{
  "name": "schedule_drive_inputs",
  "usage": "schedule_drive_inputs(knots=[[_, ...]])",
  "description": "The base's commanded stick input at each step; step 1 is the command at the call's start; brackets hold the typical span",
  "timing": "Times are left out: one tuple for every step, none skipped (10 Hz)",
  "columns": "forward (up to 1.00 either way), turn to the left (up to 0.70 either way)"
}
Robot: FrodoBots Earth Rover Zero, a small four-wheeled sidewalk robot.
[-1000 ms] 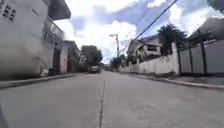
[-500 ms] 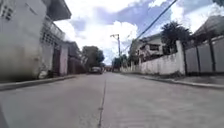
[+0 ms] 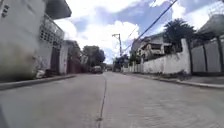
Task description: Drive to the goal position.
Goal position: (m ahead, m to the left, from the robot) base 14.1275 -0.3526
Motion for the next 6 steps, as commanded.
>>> schedule_drive_inputs(knots=[[0.70,0.00],[0.70,0.00],[0.70,0.00],[0.70,0.00],[0.70,0.00],[0.70,-0.04]])
